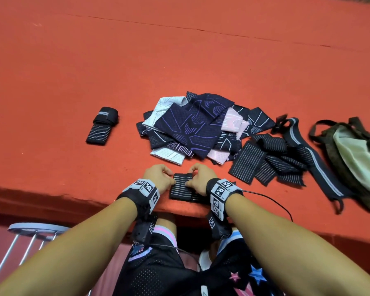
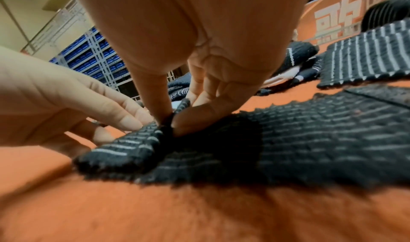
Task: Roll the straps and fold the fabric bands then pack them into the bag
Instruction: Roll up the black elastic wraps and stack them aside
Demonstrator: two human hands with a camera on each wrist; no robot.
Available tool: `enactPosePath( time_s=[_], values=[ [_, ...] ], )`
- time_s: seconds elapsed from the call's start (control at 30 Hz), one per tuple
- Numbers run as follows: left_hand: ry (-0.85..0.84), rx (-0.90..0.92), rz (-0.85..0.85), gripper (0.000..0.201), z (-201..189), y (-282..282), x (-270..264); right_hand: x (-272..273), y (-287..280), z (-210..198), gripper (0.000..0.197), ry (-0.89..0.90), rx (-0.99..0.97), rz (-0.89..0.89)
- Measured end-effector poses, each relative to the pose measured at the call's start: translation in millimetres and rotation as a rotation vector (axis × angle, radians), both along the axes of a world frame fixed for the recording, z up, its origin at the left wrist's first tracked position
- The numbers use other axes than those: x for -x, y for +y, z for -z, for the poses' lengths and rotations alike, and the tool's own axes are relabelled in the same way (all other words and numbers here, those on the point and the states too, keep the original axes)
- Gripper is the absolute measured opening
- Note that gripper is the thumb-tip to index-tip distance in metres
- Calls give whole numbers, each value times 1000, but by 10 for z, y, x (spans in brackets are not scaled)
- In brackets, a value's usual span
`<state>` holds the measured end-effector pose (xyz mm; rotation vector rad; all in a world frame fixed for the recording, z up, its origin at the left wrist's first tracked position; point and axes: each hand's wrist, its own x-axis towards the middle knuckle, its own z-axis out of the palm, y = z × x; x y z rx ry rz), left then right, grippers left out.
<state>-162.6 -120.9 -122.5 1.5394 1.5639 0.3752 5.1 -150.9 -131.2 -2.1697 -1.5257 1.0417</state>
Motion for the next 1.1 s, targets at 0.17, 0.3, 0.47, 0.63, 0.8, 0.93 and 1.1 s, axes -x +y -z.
enactPosePath(
  time_s=[0.17, 0.3, 0.47, 0.63, 0.8, 0.93, 1.1],
  values=[
    [19, 2, -41, 15, 70, -28, -46, -22, -19, 52, 36, -130, -31, -49],
    [74, 6, -28, 13, 117, -12, -56, -7, -43, 49, 32, -179, -28, -36],
    [79, -41, -26, 8, 44, 23, -61, -24, -31, -23, 11, -116, 37, 3],
    [48, -86, -32, 9, -62, 75, -49, 89, 2, -48, 19, -10, -10, 44],
    [-4, -84, -28, 11, -96, 41, -162, 145, 17, -141, 38, 129, 16, 98],
    [-126, -25, 42, 15, -51, -45, -348, -66, -55, -240, 43, 255, 87, 144],
    [-77, -24, 158, 9, -12, -173, -529, -345, -158, -185, 29, 37, 66, 83]
  ],
)
